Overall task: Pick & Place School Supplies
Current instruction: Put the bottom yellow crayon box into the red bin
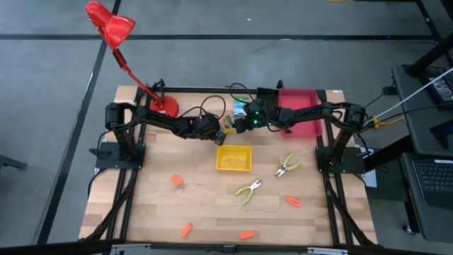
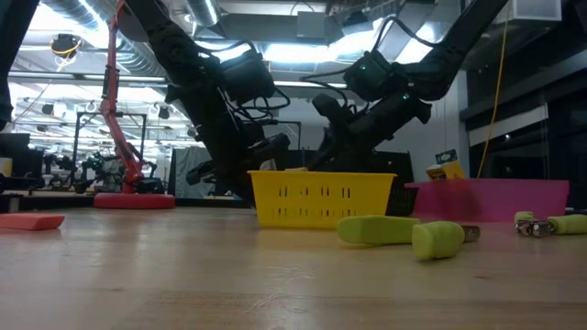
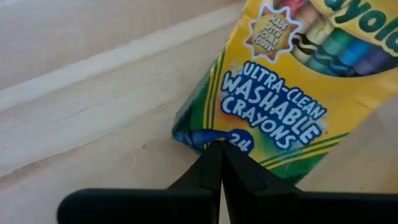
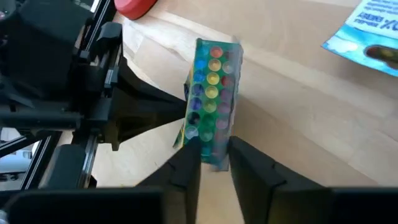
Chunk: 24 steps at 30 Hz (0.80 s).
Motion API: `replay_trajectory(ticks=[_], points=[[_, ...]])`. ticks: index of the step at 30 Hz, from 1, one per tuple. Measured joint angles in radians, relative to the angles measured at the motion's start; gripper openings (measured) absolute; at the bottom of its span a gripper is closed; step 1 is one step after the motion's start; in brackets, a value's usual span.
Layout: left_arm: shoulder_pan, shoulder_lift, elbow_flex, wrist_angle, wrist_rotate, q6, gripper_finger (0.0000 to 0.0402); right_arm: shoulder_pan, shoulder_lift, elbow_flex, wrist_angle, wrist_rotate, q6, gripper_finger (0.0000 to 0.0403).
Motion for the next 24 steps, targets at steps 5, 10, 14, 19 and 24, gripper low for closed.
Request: replay_trajectory(ticks=[5, 10, 14, 19, 24], points=[[-0.004, 0.000, 0.000, -0.005, -0.004, 0.000, 0.0002, 0.017, 0.001, 0.000, 0.014, 0.009, -0.025, 0.0014], [-0.025, -0.022, -0.003, -0.014, -0.023, 0.020, 0.0002, 0.030, 0.001, 0.000, 0.027, 0.009, -0.038, 0.0008], [-0.058, -0.095, -0.003, -0.039, -0.080, 0.026, 0.0002, 0.039, -0.005, 0.000, 0.027, 0.009, -0.048, 0.0004], [-0.129, -0.247, -0.002, -0.094, -0.218, 0.027, 0.0002, 0.049, -0.058, 0.000, 0.036, 0.044, -0.063, 0.0003], [-0.197, -0.394, 0.000, -0.257, -0.393, -0.039, 0.0002, 0.049, -0.154, -0.001, -0.002, 0.090, -0.078, 0.0002]])
